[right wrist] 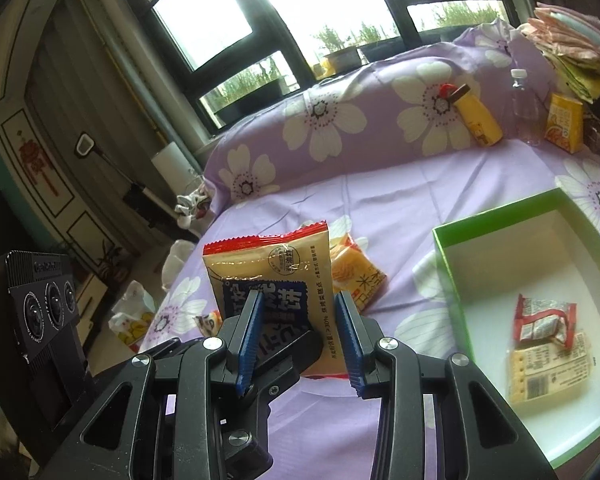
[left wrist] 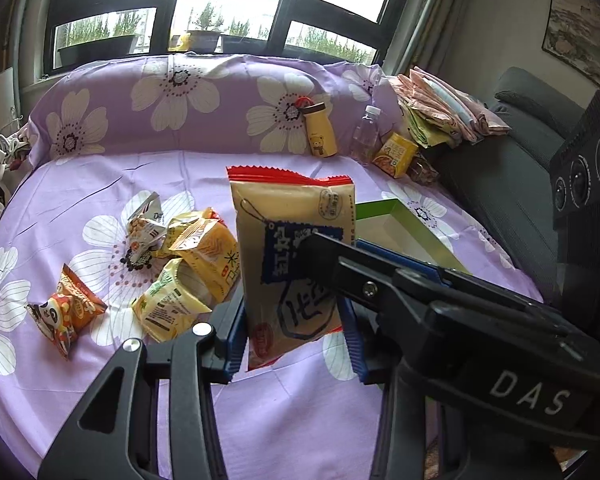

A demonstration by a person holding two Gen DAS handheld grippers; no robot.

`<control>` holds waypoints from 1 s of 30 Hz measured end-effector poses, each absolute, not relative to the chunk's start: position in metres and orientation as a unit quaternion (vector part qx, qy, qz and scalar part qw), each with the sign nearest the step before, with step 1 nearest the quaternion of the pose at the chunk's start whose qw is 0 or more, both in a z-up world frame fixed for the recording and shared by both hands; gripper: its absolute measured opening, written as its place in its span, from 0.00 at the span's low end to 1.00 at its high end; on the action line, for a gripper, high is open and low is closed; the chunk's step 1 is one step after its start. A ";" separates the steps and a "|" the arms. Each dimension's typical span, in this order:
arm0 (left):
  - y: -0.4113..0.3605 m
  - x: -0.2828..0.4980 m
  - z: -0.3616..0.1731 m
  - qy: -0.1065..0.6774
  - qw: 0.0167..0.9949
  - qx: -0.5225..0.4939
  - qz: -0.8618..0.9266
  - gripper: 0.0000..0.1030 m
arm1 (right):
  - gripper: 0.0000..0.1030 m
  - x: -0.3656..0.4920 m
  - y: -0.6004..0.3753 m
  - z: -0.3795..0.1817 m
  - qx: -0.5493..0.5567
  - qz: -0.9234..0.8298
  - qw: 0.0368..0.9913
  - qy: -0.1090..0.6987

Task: Organize snacks
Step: 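Carry the biscuit packet over the green box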

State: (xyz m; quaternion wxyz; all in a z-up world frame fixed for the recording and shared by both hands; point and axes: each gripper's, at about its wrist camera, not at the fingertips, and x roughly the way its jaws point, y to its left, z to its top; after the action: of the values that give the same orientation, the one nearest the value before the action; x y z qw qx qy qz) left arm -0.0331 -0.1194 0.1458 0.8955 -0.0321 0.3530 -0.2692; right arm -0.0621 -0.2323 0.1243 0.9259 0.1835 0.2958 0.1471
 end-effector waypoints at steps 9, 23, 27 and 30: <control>-0.159 -0.044 0.161 0.340 0.894 -0.017 -0.293 0.39 | 0.39 -0.081 -0.270 0.141 0.184 0.124 0.936 0.275; -0.207 -0.041 0.158 0.347 0.879 -0.002 -0.326 0.39 | 0.39 -0.087 -0.315 0.139 0.194 0.085 0.939 0.271; -0.219 -0.037 0.153 0.353 0.875 0.000 -0.332 0.39 | 0.39 -0.083 -0.328 0.134 0.206 0.072 0.936 0.275; -0.228 -0.035 0.150 0.355 0.872 0.003 -0.335 0.39 | 0.39 -0.080 -0.337 0.129 0.215 0.066 0.934 0.279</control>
State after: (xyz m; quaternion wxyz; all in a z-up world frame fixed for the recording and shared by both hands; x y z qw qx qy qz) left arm -0.0346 -0.2282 0.1505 0.8725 0.0034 0.3553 -0.3354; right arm -0.0805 -0.3369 0.1294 0.9337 0.2149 0.2788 0.0658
